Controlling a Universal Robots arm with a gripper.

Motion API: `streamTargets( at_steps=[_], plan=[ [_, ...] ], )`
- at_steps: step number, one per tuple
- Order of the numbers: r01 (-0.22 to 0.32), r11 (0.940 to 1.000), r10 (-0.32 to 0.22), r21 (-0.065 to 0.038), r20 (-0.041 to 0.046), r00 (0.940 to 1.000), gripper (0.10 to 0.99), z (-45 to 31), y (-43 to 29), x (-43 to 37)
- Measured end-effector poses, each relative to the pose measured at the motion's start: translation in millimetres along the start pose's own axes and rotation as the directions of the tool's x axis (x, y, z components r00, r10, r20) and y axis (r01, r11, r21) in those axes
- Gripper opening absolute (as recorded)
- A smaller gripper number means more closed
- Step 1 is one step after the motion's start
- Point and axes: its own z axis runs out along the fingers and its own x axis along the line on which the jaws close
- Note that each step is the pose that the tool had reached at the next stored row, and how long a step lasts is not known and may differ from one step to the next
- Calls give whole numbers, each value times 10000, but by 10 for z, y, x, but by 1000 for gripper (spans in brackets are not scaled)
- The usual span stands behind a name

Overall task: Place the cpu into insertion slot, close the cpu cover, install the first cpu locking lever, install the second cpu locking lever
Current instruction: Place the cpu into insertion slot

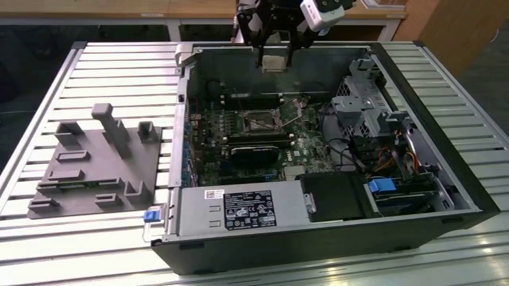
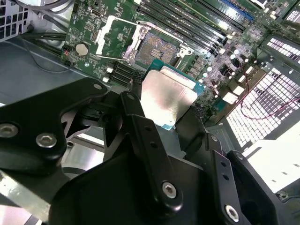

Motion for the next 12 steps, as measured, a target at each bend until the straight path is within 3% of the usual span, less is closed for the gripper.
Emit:
streamTargets(
  at_steps=[12],
  plan=[
    [-103, 9999, 103, -2, 9, 9999, 541, 0, 0, 1]
  ],
)
